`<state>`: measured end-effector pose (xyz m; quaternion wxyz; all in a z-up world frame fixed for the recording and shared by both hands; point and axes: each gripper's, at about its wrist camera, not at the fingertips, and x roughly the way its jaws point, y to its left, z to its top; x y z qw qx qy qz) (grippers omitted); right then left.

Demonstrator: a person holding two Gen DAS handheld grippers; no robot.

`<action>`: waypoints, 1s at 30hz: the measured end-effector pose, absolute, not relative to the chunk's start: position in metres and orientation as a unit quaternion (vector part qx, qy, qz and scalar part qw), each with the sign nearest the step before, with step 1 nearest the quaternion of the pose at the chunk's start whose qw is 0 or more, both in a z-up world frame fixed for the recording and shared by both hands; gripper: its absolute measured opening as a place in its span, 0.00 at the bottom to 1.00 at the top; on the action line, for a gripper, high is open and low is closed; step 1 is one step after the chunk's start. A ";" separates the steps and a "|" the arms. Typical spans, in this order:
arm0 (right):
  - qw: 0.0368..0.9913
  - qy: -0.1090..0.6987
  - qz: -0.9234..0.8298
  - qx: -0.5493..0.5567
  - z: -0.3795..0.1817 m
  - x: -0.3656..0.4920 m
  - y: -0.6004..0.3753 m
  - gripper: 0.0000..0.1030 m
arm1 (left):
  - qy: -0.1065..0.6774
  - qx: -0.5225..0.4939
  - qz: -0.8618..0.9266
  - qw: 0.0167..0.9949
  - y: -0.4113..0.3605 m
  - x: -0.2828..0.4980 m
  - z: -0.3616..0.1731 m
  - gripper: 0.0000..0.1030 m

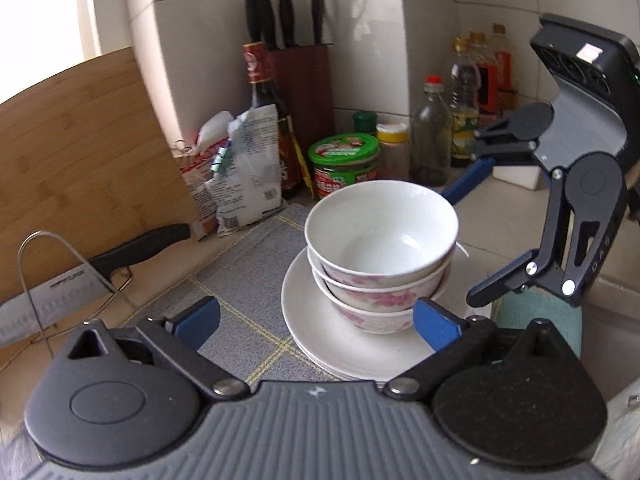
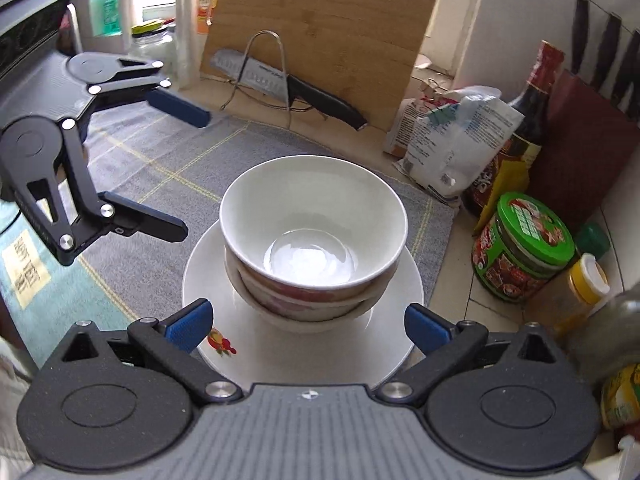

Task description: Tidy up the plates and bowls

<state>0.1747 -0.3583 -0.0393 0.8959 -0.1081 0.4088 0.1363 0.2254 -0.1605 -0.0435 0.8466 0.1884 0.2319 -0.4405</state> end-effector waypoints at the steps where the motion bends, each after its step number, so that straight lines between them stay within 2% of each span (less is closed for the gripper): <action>1: 0.902 0.409 0.109 -0.077 -0.035 0.171 -0.357 1.00 | 0.235 0.169 -0.417 0.862 -0.156 0.222 -0.042 0.99; 5: 0.905 0.425 0.011 0.031 -0.027 0.159 -0.346 1.00 | 0.275 0.116 -0.344 0.890 -0.144 0.213 -0.035 0.99; 11: 0.892 0.421 -0.111 0.118 -0.017 0.129 -0.312 1.00 | 0.319 0.071 -0.308 0.894 -0.119 0.185 -0.016 0.99; 20: 0.901 0.383 -0.172 0.106 0.011 0.080 -0.266 1.00 | 0.320 0.071 -0.303 0.895 -0.086 0.153 0.005 0.99; 30: 0.906 0.365 -0.197 0.085 0.023 0.064 -0.247 1.00 | 0.312 0.079 -0.300 0.898 -0.078 0.140 0.014 0.99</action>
